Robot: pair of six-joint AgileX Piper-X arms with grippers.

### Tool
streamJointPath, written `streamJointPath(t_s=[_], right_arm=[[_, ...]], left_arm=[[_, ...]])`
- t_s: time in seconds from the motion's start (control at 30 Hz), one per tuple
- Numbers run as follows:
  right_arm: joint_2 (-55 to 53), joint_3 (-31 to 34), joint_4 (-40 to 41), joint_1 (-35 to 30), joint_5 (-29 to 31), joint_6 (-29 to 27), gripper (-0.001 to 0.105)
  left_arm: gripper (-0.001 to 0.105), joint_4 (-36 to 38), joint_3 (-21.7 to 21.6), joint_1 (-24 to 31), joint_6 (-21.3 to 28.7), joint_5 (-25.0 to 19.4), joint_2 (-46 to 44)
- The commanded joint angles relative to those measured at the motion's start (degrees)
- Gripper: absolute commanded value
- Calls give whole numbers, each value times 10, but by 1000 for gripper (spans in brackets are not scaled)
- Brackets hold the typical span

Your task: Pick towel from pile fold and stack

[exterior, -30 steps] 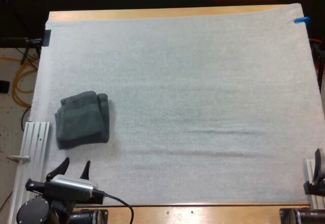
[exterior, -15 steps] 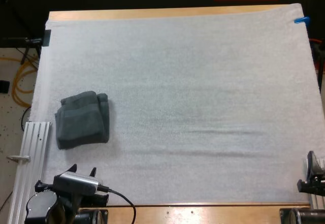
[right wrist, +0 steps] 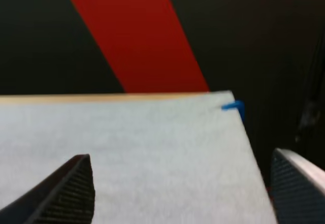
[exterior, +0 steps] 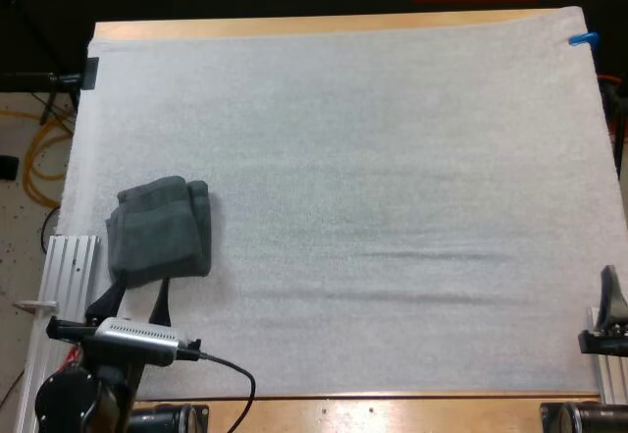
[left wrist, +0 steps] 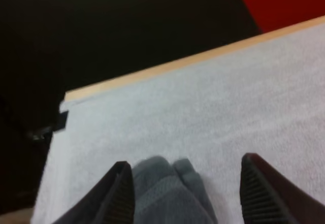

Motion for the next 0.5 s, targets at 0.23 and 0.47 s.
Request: streamJointPath(t_s=[0.23, 0.47], right_arm=[[-24, 62, 26, 0, -6, 30, 70], [-24, 73, 54, 0, -6, 34, 70]], left_arm=[[45, 82, 11, 0, -25, 2, -75], [45, 82, 11, 0, -24, 2, -75]])
